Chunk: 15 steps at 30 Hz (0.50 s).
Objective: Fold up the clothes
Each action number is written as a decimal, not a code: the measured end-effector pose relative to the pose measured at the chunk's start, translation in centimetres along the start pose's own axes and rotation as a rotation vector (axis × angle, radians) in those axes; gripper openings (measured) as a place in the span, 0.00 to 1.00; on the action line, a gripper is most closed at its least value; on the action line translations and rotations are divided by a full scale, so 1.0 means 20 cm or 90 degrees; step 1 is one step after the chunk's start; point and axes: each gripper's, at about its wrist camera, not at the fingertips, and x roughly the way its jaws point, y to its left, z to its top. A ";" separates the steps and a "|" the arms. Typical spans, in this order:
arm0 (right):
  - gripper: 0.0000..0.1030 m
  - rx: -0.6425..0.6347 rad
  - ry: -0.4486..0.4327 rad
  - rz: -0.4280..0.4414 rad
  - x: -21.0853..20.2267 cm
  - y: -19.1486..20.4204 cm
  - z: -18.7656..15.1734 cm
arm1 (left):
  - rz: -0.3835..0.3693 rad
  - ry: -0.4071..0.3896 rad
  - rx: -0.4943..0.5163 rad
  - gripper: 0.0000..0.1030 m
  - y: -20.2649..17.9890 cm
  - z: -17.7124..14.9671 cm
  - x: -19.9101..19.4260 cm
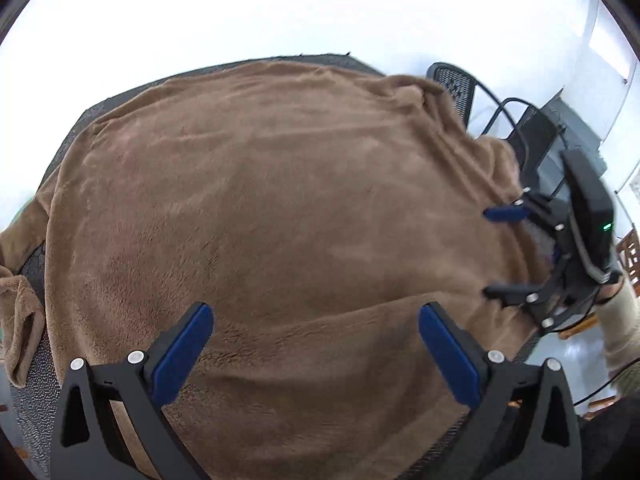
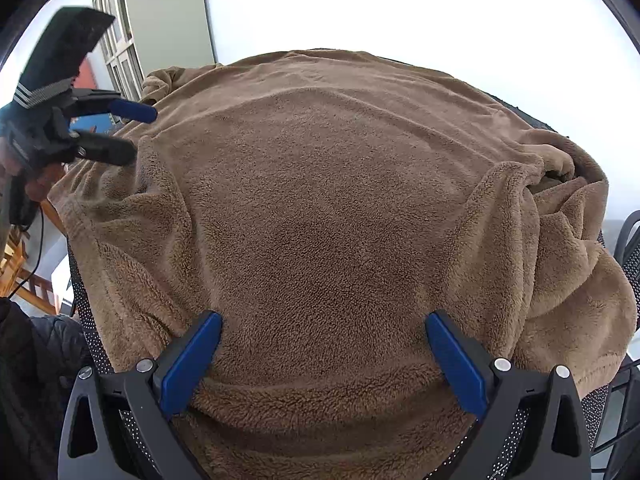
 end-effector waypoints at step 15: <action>1.00 0.002 0.000 -0.001 0.00 0.00 0.01 | -0.019 -0.016 0.073 1.00 -0.15 0.43 0.04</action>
